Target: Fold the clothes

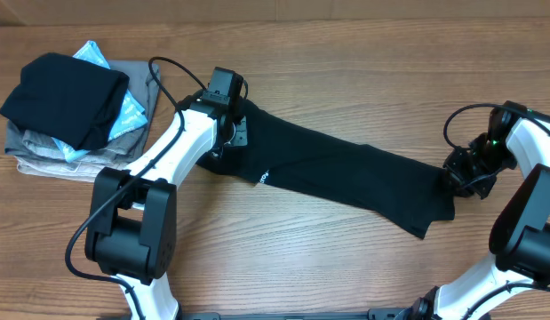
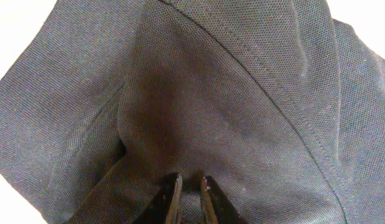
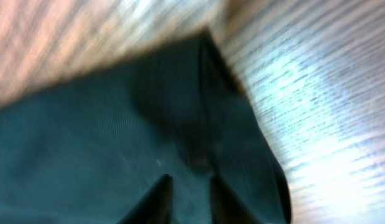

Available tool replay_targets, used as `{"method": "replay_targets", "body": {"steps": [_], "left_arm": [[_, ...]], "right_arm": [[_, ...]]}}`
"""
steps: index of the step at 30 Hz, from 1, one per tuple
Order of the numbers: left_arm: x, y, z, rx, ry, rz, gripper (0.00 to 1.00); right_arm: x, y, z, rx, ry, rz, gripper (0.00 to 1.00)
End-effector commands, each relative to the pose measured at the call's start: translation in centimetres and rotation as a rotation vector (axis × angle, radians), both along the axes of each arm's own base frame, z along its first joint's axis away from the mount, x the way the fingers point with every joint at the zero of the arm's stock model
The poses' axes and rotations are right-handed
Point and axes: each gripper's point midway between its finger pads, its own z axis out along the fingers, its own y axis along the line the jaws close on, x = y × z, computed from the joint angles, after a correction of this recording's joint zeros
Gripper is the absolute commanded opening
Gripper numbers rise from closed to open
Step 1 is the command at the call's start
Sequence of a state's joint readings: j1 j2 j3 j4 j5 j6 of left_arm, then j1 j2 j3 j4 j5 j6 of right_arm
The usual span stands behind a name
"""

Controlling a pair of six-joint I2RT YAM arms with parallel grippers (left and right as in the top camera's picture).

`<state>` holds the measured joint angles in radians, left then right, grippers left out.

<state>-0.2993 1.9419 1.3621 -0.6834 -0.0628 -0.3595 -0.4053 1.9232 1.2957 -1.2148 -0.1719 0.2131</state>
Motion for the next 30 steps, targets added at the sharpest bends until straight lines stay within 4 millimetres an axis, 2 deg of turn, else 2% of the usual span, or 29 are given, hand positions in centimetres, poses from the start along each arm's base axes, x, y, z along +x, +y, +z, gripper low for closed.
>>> {"method": "replay_targets", "body": {"steps": [1,5,14,15,17,21,25,30], "left_arm": [[0.0,0.1,0.0,0.0,0.002,-0.019,0.15],[0.0,0.1,0.0,0.0,0.002,-0.019,0.15],[0.0,0.1,0.0,0.0,0.001,-0.019,0.16],[0.0,0.1,0.0,0.0,0.001,-0.02,0.16],[0.0,0.1,0.0,0.001,0.002,-0.02,0.16],[0.0,0.1,0.0,0.004,0.0,-0.018,0.16],[0.0,0.1,0.0,0.003,0.001,-0.018,0.17],[0.0,0.1,0.0,0.003,0.001,-0.018,0.17]], "right_arm": [[-0.5,0.2,0.5,0.011,0.028,-0.007,0.34],[-1.3,0.1,-0.3,-0.009,0.055,0.0,0.35],[-1.6,0.3,-1.9,-0.008,0.036,-0.003,0.34],[-1.4,0.2,-2.0,-0.011,0.03,-0.008,0.33],[-1.2,0.3,-1.9,-0.009,0.022,-0.018,0.2],[-1.3,0.3,-1.9,-0.007,0.026,-0.018,0.06],[-1.0,0.6,-1.6,0.012,0.019,-0.023,0.04],[0.4,0.1,0.4,0.011,-0.008,-0.021,0.04]]}}
